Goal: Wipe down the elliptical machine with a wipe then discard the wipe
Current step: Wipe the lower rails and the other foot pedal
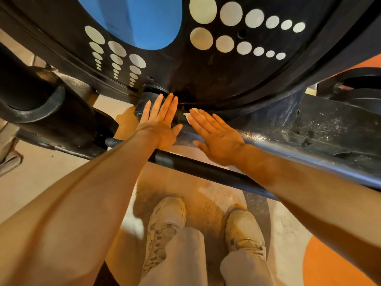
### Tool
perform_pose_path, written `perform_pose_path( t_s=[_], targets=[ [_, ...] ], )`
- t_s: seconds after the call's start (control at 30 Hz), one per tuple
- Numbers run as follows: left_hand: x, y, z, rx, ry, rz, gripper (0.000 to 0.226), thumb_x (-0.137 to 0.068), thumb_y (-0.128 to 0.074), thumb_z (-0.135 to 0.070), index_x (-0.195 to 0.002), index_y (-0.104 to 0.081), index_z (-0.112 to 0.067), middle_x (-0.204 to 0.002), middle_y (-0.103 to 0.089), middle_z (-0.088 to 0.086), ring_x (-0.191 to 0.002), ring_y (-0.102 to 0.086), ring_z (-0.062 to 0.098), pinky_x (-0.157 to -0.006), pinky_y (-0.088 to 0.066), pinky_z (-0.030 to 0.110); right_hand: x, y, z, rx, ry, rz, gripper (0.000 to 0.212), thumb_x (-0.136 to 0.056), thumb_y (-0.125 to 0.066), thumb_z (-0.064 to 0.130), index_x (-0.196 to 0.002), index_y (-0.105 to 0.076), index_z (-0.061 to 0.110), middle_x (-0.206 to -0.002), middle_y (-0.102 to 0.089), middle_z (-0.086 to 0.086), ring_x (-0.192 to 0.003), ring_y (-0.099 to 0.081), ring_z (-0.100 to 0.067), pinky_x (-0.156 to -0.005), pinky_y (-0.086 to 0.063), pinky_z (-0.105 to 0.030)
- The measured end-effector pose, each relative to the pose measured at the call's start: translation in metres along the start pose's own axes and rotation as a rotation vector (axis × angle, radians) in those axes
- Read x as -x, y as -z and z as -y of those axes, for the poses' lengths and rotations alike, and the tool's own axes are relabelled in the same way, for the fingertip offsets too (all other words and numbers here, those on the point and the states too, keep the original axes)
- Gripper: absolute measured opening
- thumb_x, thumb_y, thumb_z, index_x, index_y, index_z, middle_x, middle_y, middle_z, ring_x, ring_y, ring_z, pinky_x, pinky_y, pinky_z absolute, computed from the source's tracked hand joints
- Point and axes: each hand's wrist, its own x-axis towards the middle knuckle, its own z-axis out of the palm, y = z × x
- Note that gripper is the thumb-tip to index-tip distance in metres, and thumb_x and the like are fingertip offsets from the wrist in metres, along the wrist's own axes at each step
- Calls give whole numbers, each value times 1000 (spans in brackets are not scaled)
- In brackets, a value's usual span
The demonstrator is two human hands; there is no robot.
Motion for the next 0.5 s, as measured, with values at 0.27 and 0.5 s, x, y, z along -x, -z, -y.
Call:
perform_pose_path(
  t_s=[0.27, 0.5],
  targets=[
    [2, -4, 3, 89, 33, -36, 79, -104, -27, -49, -151, 27, -16, -159, 34, 1, -147, 27, 21, -120, 15, 40, 52, -11, -31, 25, -53, -52, 71, -97, -25, 50, -154, -16, 9, -161, -18, -11, -149, -17, -28, -118, -26, -47],
    [2, -2, -2, 73, 39, -31, 80, -104, -25, -52, -151, 27, -12, -159, 33, 5, -147, 28, 22, -119, 16, 41, 13, -16, -8, 50, -43, -80, 72, -96, -36, 49, -155, -17, 12, -162, -17, -9, -149, -14, -29, -119, -20, -51]
  ],
)
